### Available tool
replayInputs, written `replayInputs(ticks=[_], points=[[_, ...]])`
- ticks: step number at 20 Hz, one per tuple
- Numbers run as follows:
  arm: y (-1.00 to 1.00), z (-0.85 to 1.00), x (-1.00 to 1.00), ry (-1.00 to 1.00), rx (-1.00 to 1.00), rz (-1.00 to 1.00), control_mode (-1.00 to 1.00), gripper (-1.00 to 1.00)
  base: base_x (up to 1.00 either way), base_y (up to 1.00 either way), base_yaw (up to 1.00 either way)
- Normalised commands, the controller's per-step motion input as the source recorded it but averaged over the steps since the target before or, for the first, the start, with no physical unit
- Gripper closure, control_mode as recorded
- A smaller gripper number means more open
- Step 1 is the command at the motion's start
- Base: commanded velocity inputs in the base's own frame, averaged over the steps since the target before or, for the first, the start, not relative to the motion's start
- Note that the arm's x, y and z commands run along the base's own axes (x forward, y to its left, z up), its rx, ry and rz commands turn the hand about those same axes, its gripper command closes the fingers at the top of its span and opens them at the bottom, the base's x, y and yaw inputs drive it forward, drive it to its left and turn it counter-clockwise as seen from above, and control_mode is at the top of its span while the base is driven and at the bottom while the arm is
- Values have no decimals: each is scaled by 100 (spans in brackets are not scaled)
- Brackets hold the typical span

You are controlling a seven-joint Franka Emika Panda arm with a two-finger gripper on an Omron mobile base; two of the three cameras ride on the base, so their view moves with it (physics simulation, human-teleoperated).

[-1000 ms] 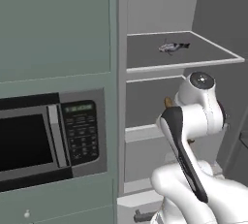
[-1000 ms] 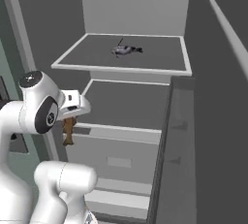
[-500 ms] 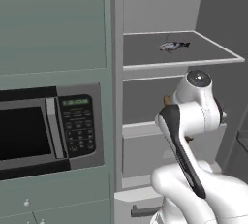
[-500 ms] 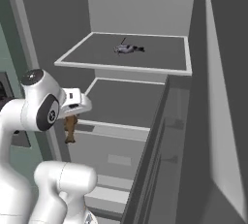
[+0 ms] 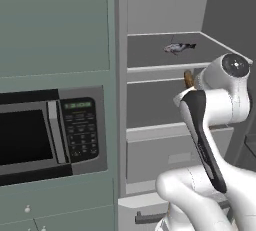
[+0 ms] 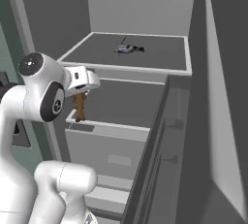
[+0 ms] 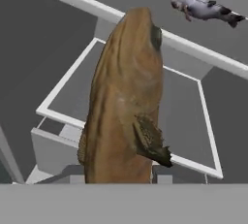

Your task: Place the fish on the counter behind the older fish on the same shelf of the fridge to maintain FIFO order. Close the fridge door when finished.

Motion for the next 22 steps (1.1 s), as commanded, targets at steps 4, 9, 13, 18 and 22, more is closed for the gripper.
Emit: replayInputs(ticks=[4,9,13,18,22], points=[[-11,100,0,-29,-3,0,-100,100,0,0,0],[-14,99,8,-24,-3,0,-100,100,0,0,0],[-2,68,64,-15,0,2,-100,100,0,0,0],[8,44,67,-17,-21,9,-100,100,0,0,0],[13,17,87,-11,-29,17,-100,100,0,0,0]])
